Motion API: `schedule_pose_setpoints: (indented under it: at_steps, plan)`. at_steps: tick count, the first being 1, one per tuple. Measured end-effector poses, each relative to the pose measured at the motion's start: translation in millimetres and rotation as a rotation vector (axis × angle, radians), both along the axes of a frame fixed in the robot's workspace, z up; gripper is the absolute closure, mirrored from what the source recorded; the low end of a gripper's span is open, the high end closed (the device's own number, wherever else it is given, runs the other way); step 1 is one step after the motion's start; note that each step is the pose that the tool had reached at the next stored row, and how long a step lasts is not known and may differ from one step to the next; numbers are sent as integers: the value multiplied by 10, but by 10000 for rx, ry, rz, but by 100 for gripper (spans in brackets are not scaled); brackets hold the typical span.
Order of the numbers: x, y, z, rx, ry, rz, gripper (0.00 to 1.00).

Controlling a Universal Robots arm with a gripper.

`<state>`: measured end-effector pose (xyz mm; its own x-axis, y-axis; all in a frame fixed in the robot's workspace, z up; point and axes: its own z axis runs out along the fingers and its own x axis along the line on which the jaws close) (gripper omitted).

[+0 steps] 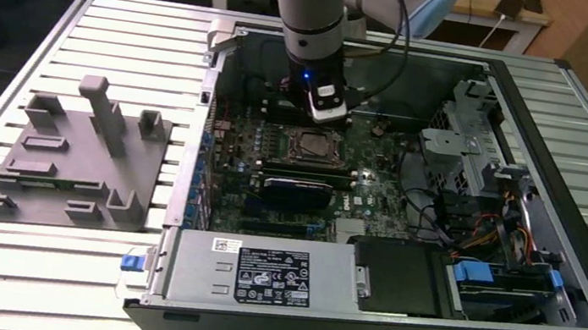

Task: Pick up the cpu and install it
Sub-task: 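Install the first cpu locking lever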

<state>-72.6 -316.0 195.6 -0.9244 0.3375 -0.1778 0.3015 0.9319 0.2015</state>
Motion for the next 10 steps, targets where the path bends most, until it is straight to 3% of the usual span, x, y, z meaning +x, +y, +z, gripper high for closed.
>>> schedule_pose_setpoints:
  at_steps: [10]
  plan:
    - [0,-1,-27,-81,-20,-268,89]
